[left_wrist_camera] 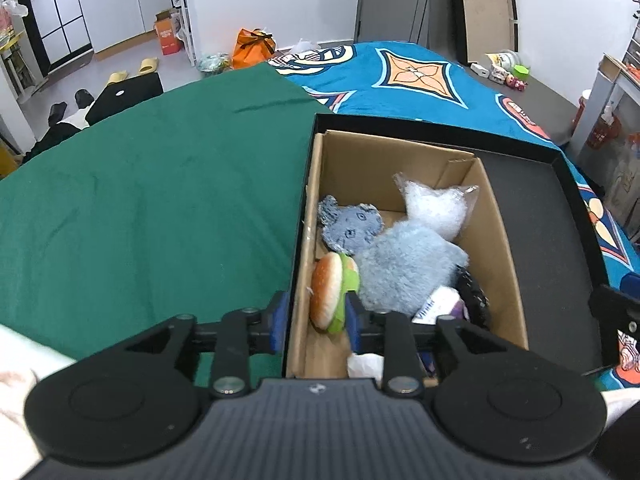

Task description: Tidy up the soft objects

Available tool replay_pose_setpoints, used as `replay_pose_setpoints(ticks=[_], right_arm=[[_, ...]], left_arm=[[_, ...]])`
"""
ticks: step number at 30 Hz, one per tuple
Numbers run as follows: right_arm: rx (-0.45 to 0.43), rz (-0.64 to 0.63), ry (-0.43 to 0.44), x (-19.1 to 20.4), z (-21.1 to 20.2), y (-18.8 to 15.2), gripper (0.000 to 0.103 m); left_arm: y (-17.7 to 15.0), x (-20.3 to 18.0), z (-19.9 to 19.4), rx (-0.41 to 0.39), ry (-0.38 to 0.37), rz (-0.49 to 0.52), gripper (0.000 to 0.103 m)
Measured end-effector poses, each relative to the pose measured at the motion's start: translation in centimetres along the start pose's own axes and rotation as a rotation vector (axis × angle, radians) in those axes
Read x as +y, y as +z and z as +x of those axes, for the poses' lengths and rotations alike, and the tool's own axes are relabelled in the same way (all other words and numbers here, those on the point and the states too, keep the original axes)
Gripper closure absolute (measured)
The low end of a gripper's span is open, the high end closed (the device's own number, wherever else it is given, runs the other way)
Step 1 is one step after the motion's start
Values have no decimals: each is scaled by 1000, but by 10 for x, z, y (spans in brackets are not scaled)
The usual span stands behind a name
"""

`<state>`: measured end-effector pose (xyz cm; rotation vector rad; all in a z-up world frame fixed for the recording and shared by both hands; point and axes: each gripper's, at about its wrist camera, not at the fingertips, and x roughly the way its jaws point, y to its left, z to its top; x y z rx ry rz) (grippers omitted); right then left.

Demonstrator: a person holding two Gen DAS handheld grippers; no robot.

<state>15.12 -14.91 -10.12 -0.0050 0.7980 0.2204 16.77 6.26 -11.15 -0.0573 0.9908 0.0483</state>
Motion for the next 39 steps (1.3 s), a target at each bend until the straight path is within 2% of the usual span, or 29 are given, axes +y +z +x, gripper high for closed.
replay_pose_setpoints(ticks=[3,8,13,17,19,21,25,31,35,39], right_arm=[[-3,19,5,-5,-7,-2,49],[-6,66,28,-17,-20,-5,45],[-26,83,41,-26,-36,-10,37],[-29,114,47,-35,-46,-13,32],[-11,154,90,-41,-50,-14,23],[-3,182,129,-45,-55,-13,19],[-25,162,121,-44,-67,-12,13],[-36,150,102,-47,-80,-15,2],[-34,156,92,-51,-89,-15,0],[-38,162,94,-56,-99,-16,0]], left_arm=[[-2,-2,-11,0,-5,-2,66],[-4,-8,-33,-14,-12,-1,48],[-8,-17,-59,-50,-14,5,39],[-12,-26,-76,-68,-12,17,35],[-14,-30,-85,-79,0,21,33],[-16,-32,-94,-90,1,16,30],[-21,-37,-109,-102,7,18,24],[-28,-43,-130,-123,15,19,23],[-33,-45,-142,-138,22,15,8],[-39,-45,-155,-152,26,3,0]])
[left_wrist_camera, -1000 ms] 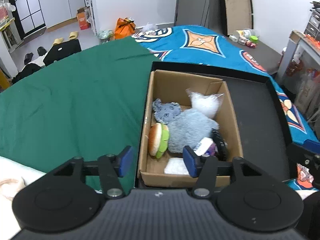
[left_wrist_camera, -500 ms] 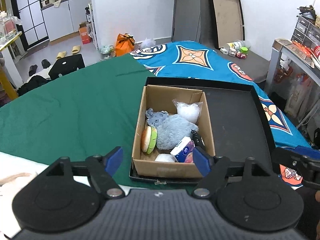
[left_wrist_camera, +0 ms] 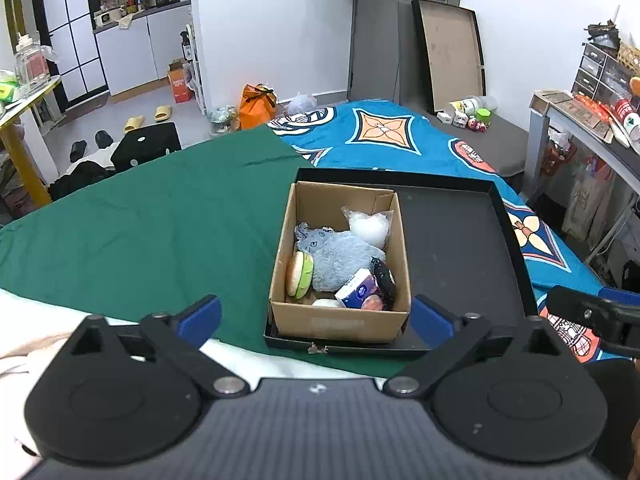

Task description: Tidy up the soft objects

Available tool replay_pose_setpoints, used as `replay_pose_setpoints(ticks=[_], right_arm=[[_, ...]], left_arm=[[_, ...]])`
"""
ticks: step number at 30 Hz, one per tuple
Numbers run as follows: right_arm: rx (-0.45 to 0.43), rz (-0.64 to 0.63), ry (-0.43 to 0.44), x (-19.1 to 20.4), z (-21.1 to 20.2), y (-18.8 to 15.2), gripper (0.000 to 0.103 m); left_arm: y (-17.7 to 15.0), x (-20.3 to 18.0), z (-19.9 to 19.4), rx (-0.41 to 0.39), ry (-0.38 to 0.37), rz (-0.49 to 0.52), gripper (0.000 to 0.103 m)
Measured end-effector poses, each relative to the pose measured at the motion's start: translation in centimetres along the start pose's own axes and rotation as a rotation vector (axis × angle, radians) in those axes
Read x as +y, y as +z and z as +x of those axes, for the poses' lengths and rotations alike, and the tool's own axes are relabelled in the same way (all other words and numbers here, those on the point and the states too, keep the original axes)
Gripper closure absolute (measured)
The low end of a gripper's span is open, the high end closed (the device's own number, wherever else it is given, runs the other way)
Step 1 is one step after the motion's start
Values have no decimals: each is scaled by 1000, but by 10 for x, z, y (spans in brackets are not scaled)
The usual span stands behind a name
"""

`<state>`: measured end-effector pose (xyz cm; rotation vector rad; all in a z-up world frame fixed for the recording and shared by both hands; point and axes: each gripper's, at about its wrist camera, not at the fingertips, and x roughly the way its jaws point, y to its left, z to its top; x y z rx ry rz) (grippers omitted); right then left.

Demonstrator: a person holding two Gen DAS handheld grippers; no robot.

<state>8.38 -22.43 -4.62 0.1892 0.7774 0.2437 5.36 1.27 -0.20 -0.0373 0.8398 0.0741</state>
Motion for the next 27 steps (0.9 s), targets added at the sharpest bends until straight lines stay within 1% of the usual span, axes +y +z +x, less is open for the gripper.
replay_pose_setpoints(ticks=[14,22,27], right_arm=[[4,-26,-63,-4,-31,-5,0],[9,-29,-69,-8,-46,-12,0],[5,-63,-74,-2,-58,-16,0]], left_arm=[[-11,-2,-43,-68,-2,-24,0],[-18,-5,-63,-80,-8,-8,0],[-26,-8,-74,-95,-9,-2,0]])
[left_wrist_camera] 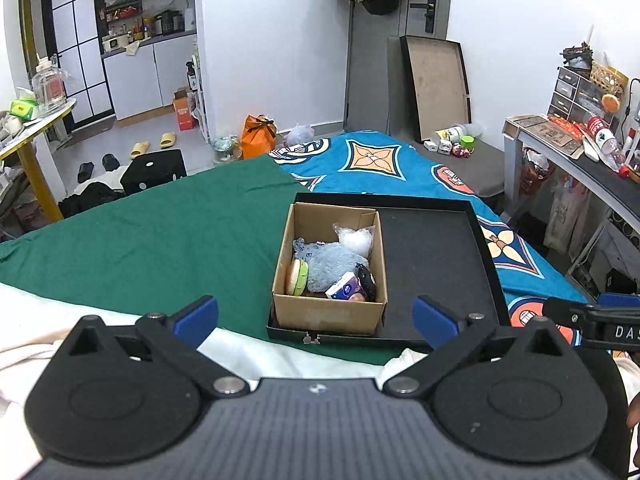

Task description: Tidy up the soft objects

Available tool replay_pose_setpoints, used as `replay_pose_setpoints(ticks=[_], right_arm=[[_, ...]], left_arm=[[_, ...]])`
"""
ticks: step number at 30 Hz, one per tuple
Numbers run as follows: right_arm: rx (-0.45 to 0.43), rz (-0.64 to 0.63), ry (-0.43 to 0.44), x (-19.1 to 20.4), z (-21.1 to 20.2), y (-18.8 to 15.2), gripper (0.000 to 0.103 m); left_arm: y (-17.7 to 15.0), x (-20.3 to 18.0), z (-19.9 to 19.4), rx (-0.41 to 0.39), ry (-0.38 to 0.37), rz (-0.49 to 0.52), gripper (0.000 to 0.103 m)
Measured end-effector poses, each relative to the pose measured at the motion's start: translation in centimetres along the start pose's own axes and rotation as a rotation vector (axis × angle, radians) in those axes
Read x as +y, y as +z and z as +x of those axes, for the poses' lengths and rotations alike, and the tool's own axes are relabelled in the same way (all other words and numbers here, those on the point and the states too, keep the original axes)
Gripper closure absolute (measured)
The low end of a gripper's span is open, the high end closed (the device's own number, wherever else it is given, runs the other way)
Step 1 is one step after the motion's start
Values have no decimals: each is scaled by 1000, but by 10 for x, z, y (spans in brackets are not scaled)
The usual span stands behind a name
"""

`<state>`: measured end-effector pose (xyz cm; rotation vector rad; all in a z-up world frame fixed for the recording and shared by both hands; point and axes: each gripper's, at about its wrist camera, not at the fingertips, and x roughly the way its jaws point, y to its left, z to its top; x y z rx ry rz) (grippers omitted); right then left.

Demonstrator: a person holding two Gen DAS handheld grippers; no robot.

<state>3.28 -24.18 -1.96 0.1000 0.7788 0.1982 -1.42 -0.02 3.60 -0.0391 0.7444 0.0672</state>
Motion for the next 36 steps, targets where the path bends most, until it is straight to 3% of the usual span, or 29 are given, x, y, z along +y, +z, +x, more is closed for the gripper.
replay_pose_setpoints(ticks=[16,20,36], right_arm=[[-29,-6,-11,6,-25,-6,0],[-38,-23,-16,8,-27,-6,0],[-20,-32,-9,7,-22,-10,0]], left_arm=[[-7,-6,-20,-42,-44,34,0],[-8,-7,-25,-76,-15,49,0],[-10,-1,-17,-31,-30,17,0]])
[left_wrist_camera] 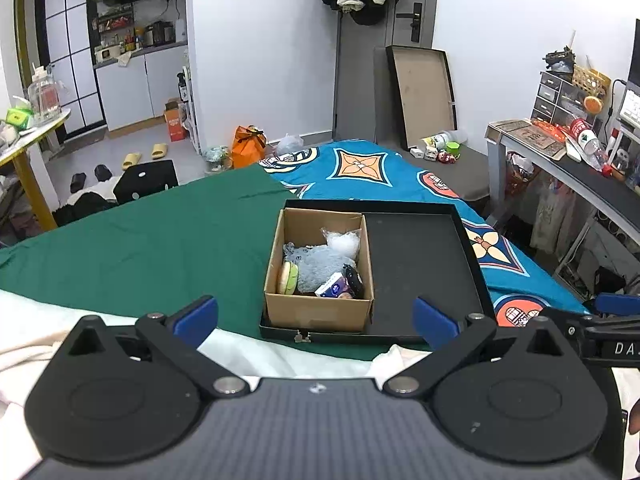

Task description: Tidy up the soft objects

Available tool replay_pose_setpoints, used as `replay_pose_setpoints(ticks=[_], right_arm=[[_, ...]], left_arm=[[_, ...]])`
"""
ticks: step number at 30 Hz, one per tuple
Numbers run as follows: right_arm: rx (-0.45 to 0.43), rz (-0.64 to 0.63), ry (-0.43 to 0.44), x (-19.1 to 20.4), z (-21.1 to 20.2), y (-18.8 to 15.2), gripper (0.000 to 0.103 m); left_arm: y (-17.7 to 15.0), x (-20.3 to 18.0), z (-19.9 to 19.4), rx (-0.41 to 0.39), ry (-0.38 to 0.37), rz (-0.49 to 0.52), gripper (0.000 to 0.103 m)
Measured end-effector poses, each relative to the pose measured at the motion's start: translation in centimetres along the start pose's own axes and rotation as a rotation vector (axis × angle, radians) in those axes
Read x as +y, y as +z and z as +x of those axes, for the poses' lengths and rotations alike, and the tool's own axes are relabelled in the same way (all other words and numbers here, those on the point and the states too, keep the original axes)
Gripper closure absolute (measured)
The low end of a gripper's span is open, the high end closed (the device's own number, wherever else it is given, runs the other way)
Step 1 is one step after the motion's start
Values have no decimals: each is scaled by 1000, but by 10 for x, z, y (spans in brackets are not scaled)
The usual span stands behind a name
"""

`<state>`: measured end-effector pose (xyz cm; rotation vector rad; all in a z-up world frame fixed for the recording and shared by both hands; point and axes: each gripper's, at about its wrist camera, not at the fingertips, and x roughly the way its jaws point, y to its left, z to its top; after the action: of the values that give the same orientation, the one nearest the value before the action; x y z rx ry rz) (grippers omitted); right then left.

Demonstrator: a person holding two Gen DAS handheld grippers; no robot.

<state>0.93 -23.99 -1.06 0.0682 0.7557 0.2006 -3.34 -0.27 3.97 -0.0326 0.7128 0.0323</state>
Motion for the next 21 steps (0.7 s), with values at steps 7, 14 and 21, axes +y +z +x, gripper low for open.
replay_pose_setpoints(ticks=[7,14,21], right_arm=[[1,5,-13,-1,0,-2,0],[-5,9,-5,-3,-1,-2,0],[-9,12,-9,-4,-2,-2,0]], left_arm=[[0,1,1,6,5,0,0],[0,0,2,10,4,4,0],[0,-2,2,9,5,6,0]])
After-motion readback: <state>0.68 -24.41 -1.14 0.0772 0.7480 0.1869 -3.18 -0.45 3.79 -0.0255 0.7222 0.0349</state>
